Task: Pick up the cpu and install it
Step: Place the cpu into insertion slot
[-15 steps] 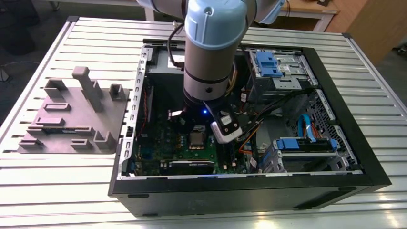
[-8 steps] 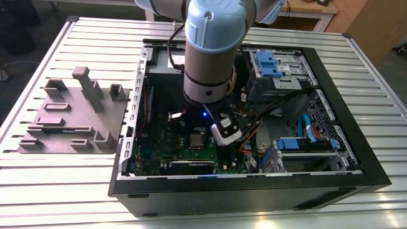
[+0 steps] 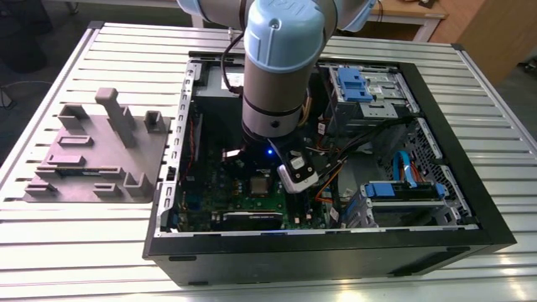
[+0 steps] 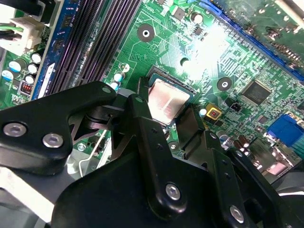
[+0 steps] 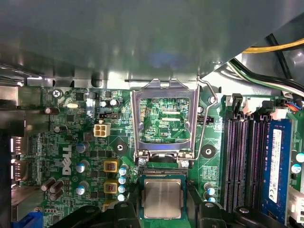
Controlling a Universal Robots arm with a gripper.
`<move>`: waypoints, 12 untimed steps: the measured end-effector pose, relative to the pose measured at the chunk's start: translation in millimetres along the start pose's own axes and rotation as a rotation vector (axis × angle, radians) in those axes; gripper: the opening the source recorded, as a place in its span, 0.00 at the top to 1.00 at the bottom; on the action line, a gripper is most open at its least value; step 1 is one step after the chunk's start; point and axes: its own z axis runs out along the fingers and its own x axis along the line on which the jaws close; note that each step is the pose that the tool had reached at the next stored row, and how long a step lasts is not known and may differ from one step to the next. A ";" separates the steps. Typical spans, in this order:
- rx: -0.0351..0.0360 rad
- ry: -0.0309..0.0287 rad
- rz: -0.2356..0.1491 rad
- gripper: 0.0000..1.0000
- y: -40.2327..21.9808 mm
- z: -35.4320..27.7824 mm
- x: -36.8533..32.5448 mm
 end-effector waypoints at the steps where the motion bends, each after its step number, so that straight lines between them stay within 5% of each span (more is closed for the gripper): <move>1: -0.0001 0.0000 0.000 0.53 0.0 0.1 0.0; 12: -0.0001 0.0000 0.000 0.45 0.0 0.4 0.0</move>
